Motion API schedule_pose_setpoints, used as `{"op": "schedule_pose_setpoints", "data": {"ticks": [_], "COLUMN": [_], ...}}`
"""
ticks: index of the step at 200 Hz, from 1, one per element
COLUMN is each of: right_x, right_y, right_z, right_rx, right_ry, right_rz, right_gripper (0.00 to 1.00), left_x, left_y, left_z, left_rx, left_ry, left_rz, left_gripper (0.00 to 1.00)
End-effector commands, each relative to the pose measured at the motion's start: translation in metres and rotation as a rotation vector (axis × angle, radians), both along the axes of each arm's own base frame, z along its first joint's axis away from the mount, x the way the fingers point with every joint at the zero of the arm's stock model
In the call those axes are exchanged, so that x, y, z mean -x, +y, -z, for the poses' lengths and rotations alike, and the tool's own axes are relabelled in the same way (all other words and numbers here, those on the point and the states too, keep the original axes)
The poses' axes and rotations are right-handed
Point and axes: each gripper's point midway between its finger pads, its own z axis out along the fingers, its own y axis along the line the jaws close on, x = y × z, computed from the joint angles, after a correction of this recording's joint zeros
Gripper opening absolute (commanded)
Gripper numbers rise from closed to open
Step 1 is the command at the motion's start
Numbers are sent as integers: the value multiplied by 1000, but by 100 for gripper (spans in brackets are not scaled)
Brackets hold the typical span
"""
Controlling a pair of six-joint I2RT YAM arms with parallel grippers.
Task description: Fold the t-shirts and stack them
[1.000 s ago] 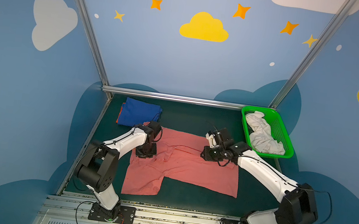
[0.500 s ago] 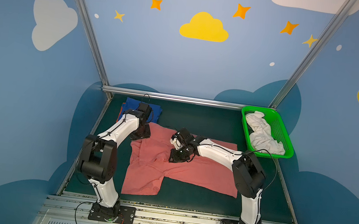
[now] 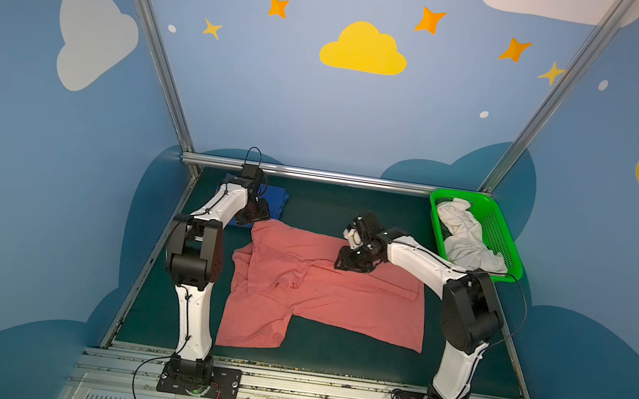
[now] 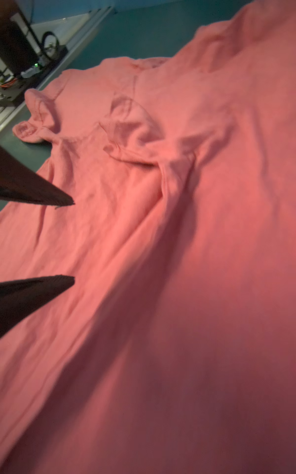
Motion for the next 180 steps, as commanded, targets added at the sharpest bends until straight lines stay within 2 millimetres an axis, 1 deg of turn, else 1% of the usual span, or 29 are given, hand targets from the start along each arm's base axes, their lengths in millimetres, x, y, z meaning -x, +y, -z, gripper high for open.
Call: {"op": "schedule_pose_setpoints", "data": {"ticks": [1, 6, 14, 26, 49, 63, 73, 96, 117, 148, 169, 180], "right_x": [-10, -13, -19, -25, -36, -41, -44, -53, -62, -77, -86, -92], "right_y": [-53, -63, -80, -98, -126, -139, -147, -156, -166, -171, -173, -174], "right_z": [1, 3, 8, 17, 35, 45, 50, 60, 69, 74, 76, 77], "right_rx": [87, 101, 125, 155, 211, 236, 253, 267, 319, 364, 378, 386], "right_ry": [-4, -3, 9, 29, 62, 81, 93, 113, 140, 137, 137, 138], "right_rz": [67, 80, 107, 133, 172, 193, 210, 231, 249, 269, 282, 288], "right_gripper": [48, 49, 49, 49, 49, 49, 49, 49, 47, 45, 44, 43], "left_x": [-9, -10, -11, -12, -14, -16, -17, -22, -28, -41, -50, -55], "left_y": [-4, -6, -8, -9, -8, -7, -6, -3, 3, 16, 24, 27], "left_z": [1, 3, 5, 7, 7, 1, -4, -21, -38, -64, -74, -76], "left_rx": [44, 52, 62, 71, 72, 69, 69, 68, 58, 65, 90, 109], "left_ry": [-9, -7, -6, -4, -12, -26, -42, -89, -142, -235, -274, -283], "left_rz": [46, 50, 52, 51, 49, 44, 41, 31, 13, -31, -54, -59], "left_gripper": [57, 53, 43, 32, 15, 6, 5, 5, 5, 5, 5, 5]}}
